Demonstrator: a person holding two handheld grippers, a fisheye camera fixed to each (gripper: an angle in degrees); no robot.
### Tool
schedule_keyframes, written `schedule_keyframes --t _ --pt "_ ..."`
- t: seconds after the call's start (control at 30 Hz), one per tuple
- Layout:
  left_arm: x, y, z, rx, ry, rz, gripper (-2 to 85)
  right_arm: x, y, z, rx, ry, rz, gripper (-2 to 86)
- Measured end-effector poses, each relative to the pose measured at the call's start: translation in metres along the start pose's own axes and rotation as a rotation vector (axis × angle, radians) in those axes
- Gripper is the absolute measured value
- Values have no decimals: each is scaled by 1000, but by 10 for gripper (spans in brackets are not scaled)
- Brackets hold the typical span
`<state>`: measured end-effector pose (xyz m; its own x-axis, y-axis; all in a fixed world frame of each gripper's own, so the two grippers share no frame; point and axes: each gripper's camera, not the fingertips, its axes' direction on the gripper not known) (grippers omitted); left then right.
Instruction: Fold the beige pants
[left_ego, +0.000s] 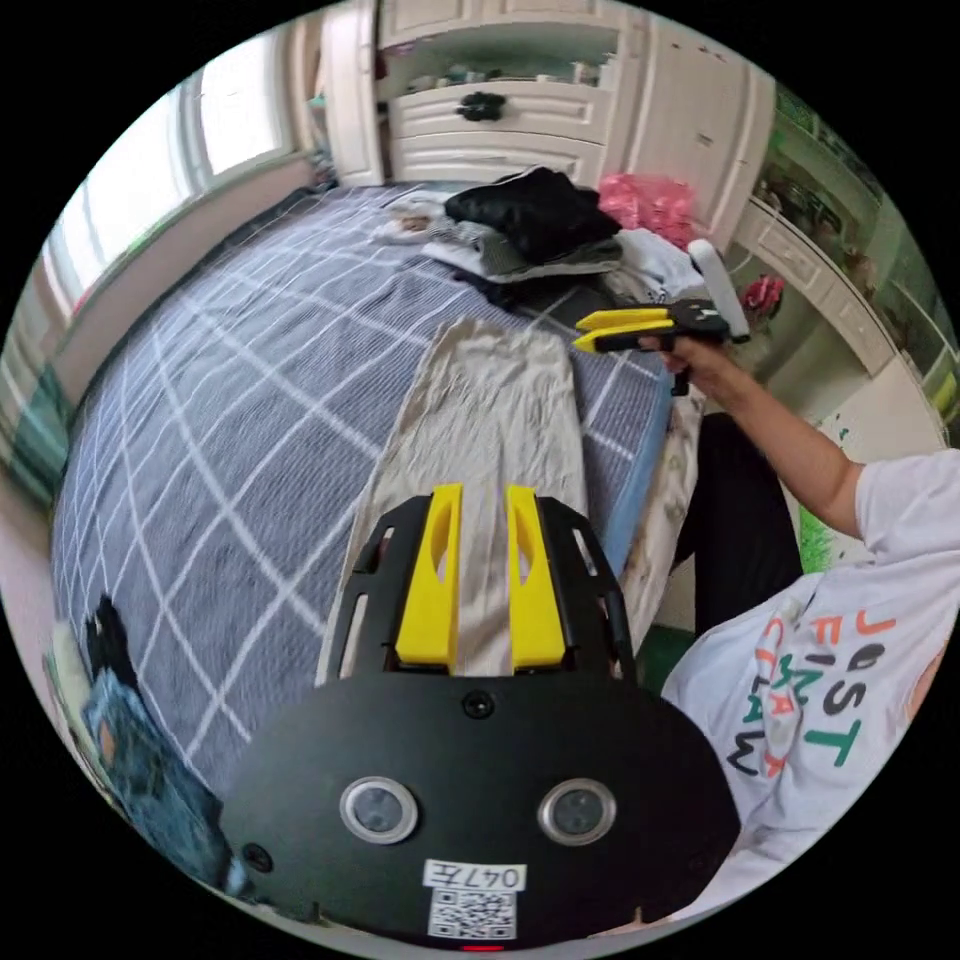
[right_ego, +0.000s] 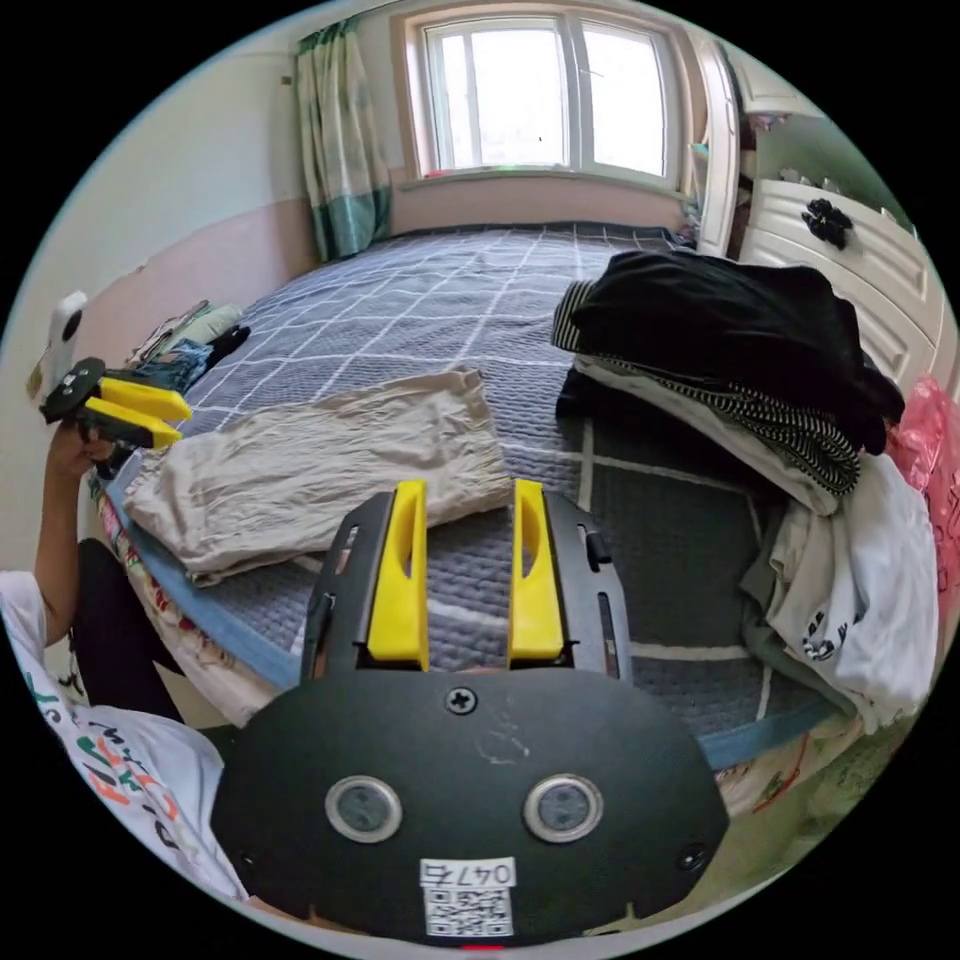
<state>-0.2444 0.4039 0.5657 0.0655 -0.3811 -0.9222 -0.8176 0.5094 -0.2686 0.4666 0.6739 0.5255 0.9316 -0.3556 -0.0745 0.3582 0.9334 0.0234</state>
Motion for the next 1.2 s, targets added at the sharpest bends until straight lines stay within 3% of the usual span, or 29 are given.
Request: schedule_keyframes --t 0.27,0.5,0.67,0.8,1.0,1.2 --pt "-47 -165 114 -129 92 91 148 30 -12 40 -96 -47 55 120" --pt "-78 -216 184 -258 179 135 85 26 -17 58 -161 -92 -21 113" --pt "-91 -217 176 -211 313 160 14 43 -13 57 -122 -174 43 105" --pt "-103 -197 132 -93 498 223 1 47 -9 51 -70 -198 61 111" --pt "-132 -140 66 32 621 269 -1 28 -9 54 -65 -242 15 114" --pt "-148 -82 32 6 554 264 -1 -10 -3 32 149 -581 -99 19"
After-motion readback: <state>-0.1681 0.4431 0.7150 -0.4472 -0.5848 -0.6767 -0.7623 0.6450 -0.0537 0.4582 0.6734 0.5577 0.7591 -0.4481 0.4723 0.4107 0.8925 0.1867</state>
